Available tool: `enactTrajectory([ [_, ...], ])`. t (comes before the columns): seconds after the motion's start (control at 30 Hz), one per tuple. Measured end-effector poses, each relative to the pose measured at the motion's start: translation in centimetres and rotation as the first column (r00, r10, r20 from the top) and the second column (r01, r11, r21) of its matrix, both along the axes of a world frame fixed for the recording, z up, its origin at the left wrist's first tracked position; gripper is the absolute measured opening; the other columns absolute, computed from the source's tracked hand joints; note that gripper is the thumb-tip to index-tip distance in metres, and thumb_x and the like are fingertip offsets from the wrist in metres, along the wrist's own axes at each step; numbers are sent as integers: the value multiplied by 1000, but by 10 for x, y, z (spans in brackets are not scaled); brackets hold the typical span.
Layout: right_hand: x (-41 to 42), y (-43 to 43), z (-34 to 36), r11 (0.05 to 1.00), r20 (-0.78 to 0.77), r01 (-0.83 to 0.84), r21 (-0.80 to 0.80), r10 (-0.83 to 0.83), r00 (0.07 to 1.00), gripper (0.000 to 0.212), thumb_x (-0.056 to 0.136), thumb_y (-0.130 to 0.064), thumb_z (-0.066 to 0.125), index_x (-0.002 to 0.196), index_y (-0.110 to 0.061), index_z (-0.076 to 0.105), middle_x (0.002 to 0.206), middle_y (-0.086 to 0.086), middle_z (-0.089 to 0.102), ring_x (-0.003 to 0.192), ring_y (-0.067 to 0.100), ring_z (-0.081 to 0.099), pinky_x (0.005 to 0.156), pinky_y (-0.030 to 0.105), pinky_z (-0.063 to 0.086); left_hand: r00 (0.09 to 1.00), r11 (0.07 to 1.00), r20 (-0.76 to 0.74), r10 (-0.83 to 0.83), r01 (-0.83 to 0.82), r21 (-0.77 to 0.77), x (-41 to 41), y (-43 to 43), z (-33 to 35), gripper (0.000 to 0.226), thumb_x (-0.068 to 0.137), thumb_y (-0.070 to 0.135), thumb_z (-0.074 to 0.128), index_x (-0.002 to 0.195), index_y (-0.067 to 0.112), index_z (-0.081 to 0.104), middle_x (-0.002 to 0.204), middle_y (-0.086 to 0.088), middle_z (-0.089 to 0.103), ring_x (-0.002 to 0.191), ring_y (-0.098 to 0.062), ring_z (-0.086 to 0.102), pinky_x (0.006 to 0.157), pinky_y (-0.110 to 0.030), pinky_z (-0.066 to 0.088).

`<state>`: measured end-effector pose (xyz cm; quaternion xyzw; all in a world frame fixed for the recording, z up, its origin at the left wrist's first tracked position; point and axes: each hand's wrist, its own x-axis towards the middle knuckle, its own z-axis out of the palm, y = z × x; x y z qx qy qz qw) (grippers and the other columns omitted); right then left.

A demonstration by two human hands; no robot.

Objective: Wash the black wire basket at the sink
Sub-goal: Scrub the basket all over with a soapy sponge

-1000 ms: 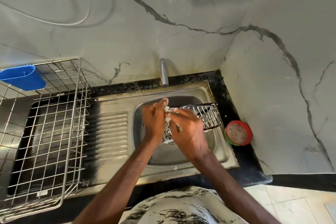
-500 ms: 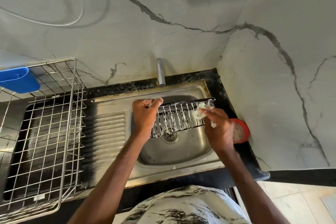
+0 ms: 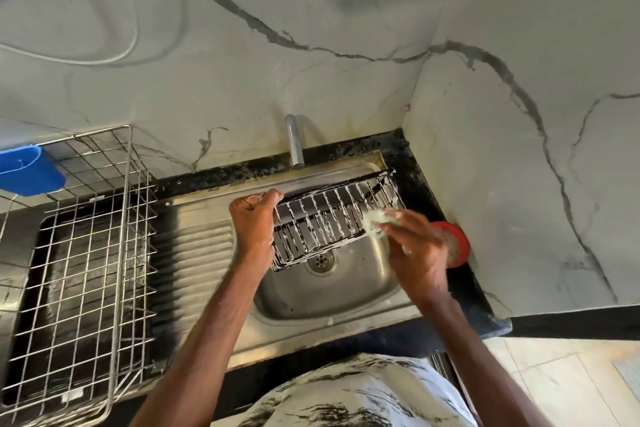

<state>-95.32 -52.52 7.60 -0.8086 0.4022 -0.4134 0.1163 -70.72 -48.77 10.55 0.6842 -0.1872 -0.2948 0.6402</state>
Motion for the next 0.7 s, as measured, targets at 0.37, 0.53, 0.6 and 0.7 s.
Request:
enactTrajectory([
  [0.37, 25, 20, -2, 996, 49, -75, -42, 77, 996, 31, 87, 19, 63, 102, -2, 79, 113, 9, 74, 111, 18, 69, 91, 20, 57, 996, 999, -84, 31, -29, 25, -6, -1, -3, 58, 89, -8, 65, 39, 17, 52, 40, 11, 38, 38, -3, 31, 44, -10, 38],
  [0.53, -2, -10, 7, 996, 56, 81, 33, -83, 995, 40, 84, 20, 51, 107, 0, 77, 114, 13, 74, 104, 12, 69, 90, 6, 51, 997, 998, -50, -52, 53, 14, -1, 4, -6, 63, 91, -9, 63, 36, 23, 61, 37, 14, 43, 34, 0, 32, 47, -9, 39],
  [0.6, -10, -21, 13, 974, 47, 170, 148, -178, 983, 42, 83, 23, 56, 111, -1, 76, 111, 13, 75, 90, 7, 69, 81, -4, 44, 996, 997, -47, -74, 74, 13, 0, 6, -8, 63, 91, -9, 62, 38, 25, 63, 37, 15, 46, 34, 1, 35, 45, -13, 37],
  [0.7, -15, -28, 25, 853, 36, 188, 488, -235, 971, 45, 86, 13, 58, 120, -11, 74, 116, 1, 74, 83, -2, 69, 73, -4, 44, 995, 998, -79, -59, 59, 6, 3, 10, -15, 58, 90, -8, 63, 40, 20, 62, 37, 14, 45, 35, 0, 35, 43, -16, 32],
])
